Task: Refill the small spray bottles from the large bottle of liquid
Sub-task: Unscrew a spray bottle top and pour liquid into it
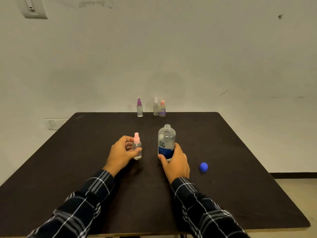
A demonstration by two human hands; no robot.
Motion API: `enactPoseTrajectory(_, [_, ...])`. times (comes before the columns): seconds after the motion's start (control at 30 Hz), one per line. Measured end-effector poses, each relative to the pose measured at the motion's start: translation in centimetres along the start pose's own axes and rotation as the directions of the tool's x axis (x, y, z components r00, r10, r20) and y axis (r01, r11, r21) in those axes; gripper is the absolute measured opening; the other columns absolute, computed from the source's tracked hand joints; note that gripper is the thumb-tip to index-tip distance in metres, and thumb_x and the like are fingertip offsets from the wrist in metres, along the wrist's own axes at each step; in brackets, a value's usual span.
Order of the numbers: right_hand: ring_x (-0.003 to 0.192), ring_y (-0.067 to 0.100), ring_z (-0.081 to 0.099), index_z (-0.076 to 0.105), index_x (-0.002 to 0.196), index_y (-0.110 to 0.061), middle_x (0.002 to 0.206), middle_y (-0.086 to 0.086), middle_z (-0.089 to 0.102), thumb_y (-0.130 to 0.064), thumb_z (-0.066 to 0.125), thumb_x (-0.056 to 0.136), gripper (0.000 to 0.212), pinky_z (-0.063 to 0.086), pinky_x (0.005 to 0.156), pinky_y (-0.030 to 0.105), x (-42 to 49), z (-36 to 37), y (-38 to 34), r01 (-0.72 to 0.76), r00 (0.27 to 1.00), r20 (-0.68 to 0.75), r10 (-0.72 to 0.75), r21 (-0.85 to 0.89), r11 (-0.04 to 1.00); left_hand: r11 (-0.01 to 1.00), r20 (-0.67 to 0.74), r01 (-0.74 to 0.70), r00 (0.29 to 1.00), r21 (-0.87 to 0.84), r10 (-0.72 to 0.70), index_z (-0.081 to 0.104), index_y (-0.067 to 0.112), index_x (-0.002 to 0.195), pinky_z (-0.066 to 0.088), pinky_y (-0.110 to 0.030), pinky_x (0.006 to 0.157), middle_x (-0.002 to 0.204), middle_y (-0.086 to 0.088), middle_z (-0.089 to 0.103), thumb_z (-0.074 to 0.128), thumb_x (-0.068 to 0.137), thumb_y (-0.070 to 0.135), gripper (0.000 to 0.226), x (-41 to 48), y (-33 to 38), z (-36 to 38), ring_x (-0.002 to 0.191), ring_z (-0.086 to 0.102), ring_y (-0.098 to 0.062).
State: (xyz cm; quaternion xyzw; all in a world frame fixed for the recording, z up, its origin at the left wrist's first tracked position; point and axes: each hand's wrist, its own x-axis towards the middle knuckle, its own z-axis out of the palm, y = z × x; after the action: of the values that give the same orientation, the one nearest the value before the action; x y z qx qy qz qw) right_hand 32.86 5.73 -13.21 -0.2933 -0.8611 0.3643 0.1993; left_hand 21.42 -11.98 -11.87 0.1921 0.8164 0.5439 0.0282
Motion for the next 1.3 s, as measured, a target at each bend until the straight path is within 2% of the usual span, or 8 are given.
enactPoseTrajectory(0.13, [0.126,0.014,0.052,0.037,0.143,-0.029,0.136,-0.009,0.055,-0.051,0.072,0.082,0.073,0.052,0.097,0.037,0.1,0.1,0.2,0.022,1.0,-0.004,-0.022,0.006,1.0,0.994,0.004,-0.037,0.999,0.101,0.037,0.061,0.028,0.117,0.045,-0.01,0.077,0.109,0.014,0.064,0.083,0.083,0.02,0.041,3.6,0.4,1.1,0.093,0.059,0.008])
enactPoseTrajectory(0.27, [0.127,0.014,0.052,0.035,0.143,-0.03,0.138,-0.01,0.053,-0.052,0.072,0.083,0.074,0.051,0.099,0.04,0.3,0.4,0.5,0.026,1.0,-0.004,-0.026,0.011,1.0,0.982,-0.01,-0.079,0.997,0.172,0.082,0.063,0.021,0.125,0.047,-0.016,0.081,0.111,0.007,0.066,0.082,0.084,0.02,0.045,7.2,0.6,2.5,0.094,0.061,-0.001])
enactPoseTrajectory(0.37, [0.129,0.013,0.05,0.032,0.145,-0.029,0.141,-0.01,0.05,-0.053,0.07,0.084,0.076,0.05,0.101,0.041,0.5,0.6,0.8,0.025,1.0,0.0,-0.025,0.008,1.0,0.975,-0.016,-0.079,0.996,0.209,0.084,0.064,0.02,0.126,0.055,-0.031,0.089,0.111,0.004,0.068,0.082,0.084,0.022,0.046,9.9,0.9,3.5,0.094,0.063,-0.008])
enactPoseTrajectory(0.6, [0.127,0.012,0.051,0.031,0.145,-0.03,0.141,-0.012,0.05,-0.054,0.067,0.086,0.073,0.051,0.095,0.035,1.8,0.7,0.3,0.009,1.0,-0.015,-0.009,-0.021,1.0,0.926,0.022,-0.121,0.992,0.357,0.121,0.069,0.013,0.124,0.053,-0.029,0.087,0.106,0.0,0.07,0.084,0.083,0.032,0.047,15.5,2.0,5.4,0.094,0.064,-0.014])
enactPoseTrajectory(0.73, [0.125,0.013,0.051,0.031,0.145,-0.03,0.14,-0.011,0.05,-0.056,0.066,0.086,0.073,0.05,0.091,0.034,3.0,0.9,0.0,0.009,1.0,-0.018,-0.01,-0.07,0.997,0.915,0.031,-0.147,0.989,0.375,0.146,0.067,0.012,0.124,0.054,-0.031,0.089,0.108,-0.004,0.071,0.085,0.082,0.029,0.048,17.2,1.9,5.9,0.094,0.065,-0.016])
enactPoseTrajectory(0.97, [0.127,0.015,0.051,0.032,0.145,-0.029,0.139,-0.009,0.053,-0.056,0.069,0.084,0.076,0.052,0.097,0.042,6.1,2.0,-0.3,-0.02,1.0,-0.015,0.02,-0.047,0.999,0.917,-0.004,-0.148,0.987,0.37,0.161,0.065,0.009,0.125,0.058,-0.041,0.092,0.111,-0.008,0.071,0.083,0.085,0.025,0.047,19.3,0.6,6.4,0.095,0.068,-0.022])
enactPoseTrajectory(1.3, [0.122,0.011,0.055,0.036,0.139,-0.031,0.132,-0.012,0.056,-0.056,0.07,0.082,0.07,0.055,0.092,0.037,8.1,3.2,0.0,0.0,0.999,-0.054,-0.002,-0.035,0.999,0.909,-0.041,-0.122,0.988,0.397,0.151,0.066,0.008,0.123,0.056,-0.045,0.096,0.115,-0.01,0.071,0.081,0.086,0.025,0.044,22.7,0.4,6.9,0.103,0.067,-0.026])
